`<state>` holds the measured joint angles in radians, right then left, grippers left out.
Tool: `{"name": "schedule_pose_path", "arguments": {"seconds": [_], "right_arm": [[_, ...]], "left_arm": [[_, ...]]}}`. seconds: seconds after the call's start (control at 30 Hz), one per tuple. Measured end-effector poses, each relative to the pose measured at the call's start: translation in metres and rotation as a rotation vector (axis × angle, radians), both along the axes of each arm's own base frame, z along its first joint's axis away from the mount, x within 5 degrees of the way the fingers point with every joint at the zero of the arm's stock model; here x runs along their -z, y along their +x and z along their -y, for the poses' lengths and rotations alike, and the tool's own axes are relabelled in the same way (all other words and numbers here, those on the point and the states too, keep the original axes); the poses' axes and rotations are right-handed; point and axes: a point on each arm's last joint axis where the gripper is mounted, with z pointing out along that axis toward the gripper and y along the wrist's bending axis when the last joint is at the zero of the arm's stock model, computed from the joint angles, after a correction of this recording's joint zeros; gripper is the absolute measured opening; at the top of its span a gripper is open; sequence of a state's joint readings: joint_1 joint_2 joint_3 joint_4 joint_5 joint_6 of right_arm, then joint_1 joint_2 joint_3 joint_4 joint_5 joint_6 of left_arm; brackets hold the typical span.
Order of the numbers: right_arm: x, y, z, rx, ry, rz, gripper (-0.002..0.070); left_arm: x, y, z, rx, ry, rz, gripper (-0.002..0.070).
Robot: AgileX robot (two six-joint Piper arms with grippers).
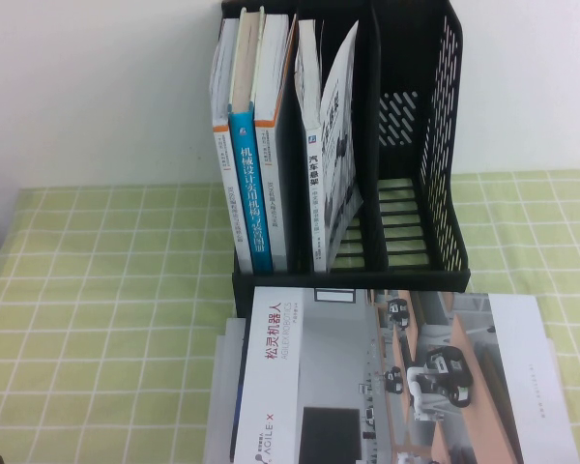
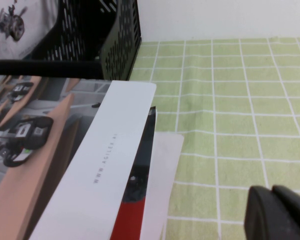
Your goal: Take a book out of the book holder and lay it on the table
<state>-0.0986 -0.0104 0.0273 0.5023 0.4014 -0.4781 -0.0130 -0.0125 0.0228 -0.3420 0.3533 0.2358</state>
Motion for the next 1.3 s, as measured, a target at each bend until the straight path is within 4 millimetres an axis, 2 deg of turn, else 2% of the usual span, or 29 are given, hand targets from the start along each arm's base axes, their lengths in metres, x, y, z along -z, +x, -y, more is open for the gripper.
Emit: {"name": "schedule_pose_path", "arguments": {"seconds": [1.3], "right_arm": [[0.0002,0.0,0.0003,-0.009,-0.035,0.003,-0.0002]], "left_arm": [[-0.002,0.0007,-0.0005,-0.008,-0.004,0.022,-0.0003]]}}
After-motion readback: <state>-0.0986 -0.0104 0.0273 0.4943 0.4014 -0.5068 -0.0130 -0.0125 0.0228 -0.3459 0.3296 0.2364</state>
